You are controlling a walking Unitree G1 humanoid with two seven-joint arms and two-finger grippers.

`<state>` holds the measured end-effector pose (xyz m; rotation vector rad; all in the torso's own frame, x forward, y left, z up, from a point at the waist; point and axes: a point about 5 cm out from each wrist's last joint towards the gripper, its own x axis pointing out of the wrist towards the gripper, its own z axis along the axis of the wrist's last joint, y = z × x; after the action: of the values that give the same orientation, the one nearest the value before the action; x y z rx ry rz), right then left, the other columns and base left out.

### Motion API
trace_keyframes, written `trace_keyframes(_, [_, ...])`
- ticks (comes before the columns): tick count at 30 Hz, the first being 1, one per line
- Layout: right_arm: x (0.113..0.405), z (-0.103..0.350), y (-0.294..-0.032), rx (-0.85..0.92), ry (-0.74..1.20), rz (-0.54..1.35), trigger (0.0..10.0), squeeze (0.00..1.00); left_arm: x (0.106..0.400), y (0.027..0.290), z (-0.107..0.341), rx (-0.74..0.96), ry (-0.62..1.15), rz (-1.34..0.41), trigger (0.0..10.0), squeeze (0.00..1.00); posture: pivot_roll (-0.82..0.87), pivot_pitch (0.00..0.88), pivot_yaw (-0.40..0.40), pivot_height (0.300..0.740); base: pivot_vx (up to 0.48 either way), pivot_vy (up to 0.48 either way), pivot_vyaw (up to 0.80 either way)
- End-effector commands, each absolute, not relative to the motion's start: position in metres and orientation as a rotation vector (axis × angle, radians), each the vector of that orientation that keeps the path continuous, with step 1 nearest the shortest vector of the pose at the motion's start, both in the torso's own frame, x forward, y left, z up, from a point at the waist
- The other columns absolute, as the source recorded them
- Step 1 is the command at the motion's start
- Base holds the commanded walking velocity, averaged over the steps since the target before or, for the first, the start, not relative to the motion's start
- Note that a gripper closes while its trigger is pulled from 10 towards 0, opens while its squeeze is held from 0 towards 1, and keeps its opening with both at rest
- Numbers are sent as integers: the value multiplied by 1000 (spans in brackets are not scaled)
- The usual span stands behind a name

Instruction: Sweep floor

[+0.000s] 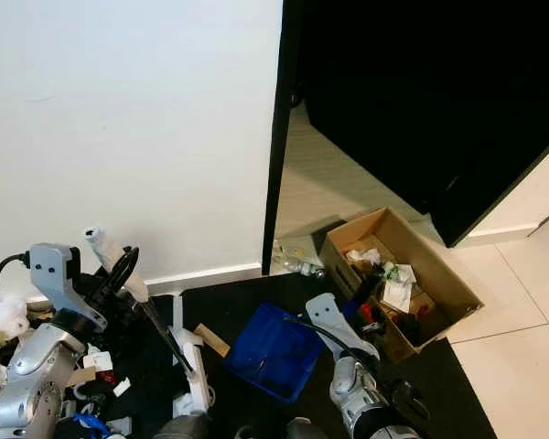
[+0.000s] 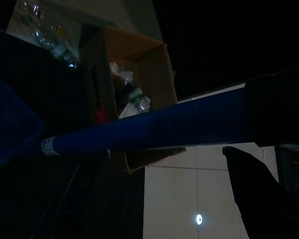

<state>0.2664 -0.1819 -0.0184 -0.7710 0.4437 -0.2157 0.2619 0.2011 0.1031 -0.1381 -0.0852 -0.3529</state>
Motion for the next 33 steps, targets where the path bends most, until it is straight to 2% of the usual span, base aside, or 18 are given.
trace_keyframes(1, [262, -22, -184, -769, 463, -216, 10000, 0, 262, 196, 103, -155, -102, -361, 10000, 8, 210, 144, -18, 740, 0, 0, 0])
trace_keyframes(33, [262, -22, -185, -769, 462, -217, 10000, 0, 260, 197, 104, -151, -104, -356, 10000, 8, 226, 148, -21, 740, 0, 0, 0])
